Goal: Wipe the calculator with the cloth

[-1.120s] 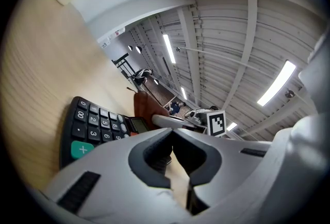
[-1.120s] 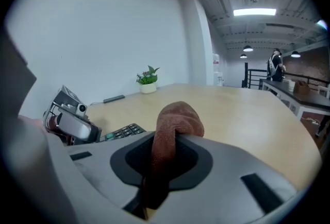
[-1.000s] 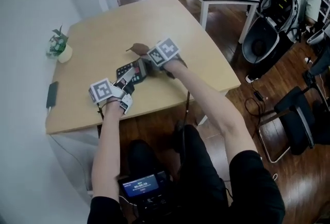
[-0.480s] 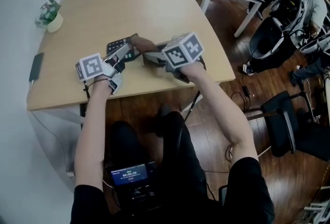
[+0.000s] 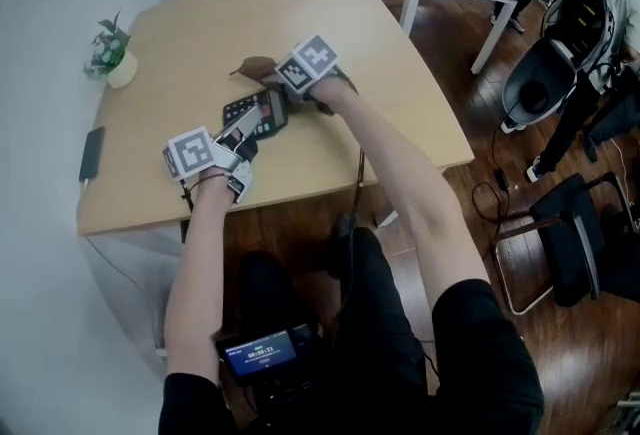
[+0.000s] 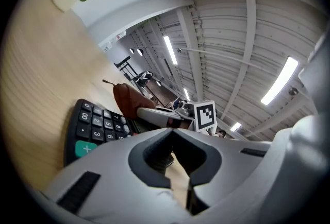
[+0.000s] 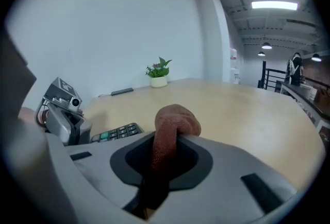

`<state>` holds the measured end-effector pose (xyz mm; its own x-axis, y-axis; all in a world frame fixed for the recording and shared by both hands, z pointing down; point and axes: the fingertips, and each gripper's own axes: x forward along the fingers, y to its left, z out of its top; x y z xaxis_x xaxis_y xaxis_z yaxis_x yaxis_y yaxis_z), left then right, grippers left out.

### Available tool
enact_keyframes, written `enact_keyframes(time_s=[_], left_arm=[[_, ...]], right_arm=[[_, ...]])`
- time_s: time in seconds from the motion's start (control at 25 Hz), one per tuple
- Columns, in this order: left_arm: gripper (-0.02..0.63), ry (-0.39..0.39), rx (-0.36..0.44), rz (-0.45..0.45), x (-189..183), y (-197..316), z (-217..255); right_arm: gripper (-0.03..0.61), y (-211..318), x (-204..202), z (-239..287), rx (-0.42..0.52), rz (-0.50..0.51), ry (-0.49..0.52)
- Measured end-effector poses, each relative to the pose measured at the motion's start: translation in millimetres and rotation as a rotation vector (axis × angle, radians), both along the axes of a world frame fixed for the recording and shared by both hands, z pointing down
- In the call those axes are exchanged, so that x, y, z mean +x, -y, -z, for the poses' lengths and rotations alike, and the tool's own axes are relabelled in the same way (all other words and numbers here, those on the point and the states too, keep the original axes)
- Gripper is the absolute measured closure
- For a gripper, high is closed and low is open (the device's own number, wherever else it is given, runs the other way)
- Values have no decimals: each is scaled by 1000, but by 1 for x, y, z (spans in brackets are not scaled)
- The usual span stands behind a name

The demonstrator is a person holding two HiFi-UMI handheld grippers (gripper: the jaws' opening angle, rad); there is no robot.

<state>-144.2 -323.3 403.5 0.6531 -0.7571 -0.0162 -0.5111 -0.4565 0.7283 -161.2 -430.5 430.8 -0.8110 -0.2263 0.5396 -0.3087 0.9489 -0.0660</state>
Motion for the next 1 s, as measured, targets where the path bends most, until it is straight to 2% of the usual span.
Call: enact_keyframes(time_s=[0.12, 0.2, 0.36, 0.48, 0.64, 0.76, 0.88, 1.0], left_arm=[[626, -136, -38, 35, -12, -1, 2], [626, -166, -66, 91, -26, 1, -1], [624, -182, -85, 120, -36, 5, -3], [624, -187, -92, 138, -45, 8, -5], [624, -173, -79, 168, -69, 30, -4], [624, -137, -40, 228, -93, 39, -3], [629, -163, 60, 162, -93, 29, 16], [629, -145, 120, 12, -64, -10, 32]], right_arm=[[520, -6, -1, -5, -20, 23, -27], [520, -8, 4, -3, -21, 23, -33], [520, -19, 24, -2, -43, -21, -30], [520, -34, 48, -3, -86, -128, 13], [520, -57, 68, 0, -157, -300, 148], [522, -85, 62, -2, -246, -316, 261], [523, -90, 63, -1, -279, -314, 288], [522, -61, 78, 6, -233, -359, 250]])
